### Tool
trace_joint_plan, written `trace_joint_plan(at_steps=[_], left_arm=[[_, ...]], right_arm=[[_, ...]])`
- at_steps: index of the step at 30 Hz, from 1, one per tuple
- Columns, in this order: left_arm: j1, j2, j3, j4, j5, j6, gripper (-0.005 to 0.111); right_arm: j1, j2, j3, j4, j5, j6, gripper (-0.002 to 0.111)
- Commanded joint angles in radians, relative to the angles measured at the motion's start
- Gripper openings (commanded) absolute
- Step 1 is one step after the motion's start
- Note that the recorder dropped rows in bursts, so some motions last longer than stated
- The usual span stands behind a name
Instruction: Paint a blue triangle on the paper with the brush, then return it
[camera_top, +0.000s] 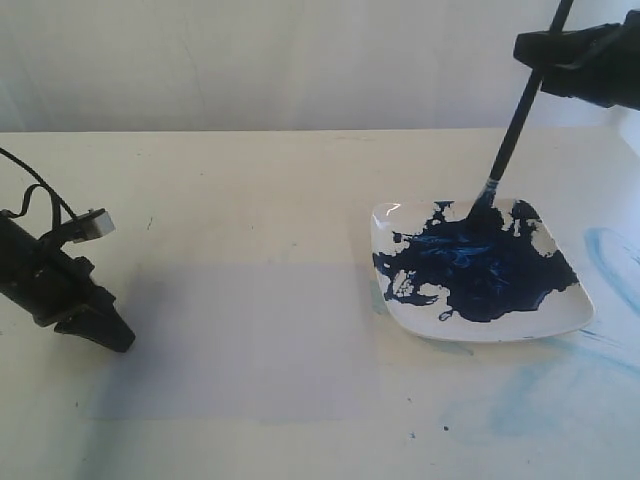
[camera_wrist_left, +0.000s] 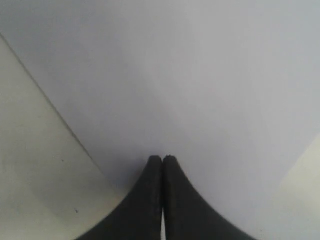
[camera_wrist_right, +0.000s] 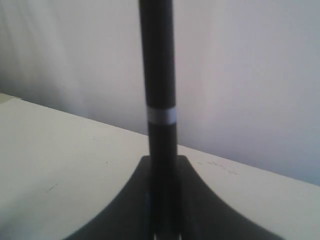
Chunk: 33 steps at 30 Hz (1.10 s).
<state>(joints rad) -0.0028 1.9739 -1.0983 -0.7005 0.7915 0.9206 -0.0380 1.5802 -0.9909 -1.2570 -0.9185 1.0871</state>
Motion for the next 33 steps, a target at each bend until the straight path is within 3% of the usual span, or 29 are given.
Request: trace_joint_plan(at_steps=[1,10,19,23,27,33], left_arm=[[0.0,0.007,0.003,0.037,0.025,-0.003,0.0],[0.0,0.007,0.003,0.046,0.031,-0.005,0.0],[0.0,0.007,0.003,0.05,0.04,-0.007,0.0],[0.0,0.007,0.003,0.05,0.04,-0.007,0.0],[0.0,0.007,0.003,0.05,0.04,-0.007,0.0],[0.0,0.007,0.003,0.05,0.04,-0.007,0.0]], right_arm=[[0.094,-0.005,0.005,0.016,-0.021,-0.042,0.0],[0.346,0.05,0.001,0.275,-0.018,-0.195,0.0],[0.512,0.167,-0.081,0.295,-0.035,-0.204,0.0],[0.589,0.205,-0.113,0.326,-0.012,-0.303,0.0],[0.687,0.213,-0.148,0.422,0.152,-0.367,0.0],[0.831,0.213,-0.215,0.718,0.485,-0.521,0.0]])
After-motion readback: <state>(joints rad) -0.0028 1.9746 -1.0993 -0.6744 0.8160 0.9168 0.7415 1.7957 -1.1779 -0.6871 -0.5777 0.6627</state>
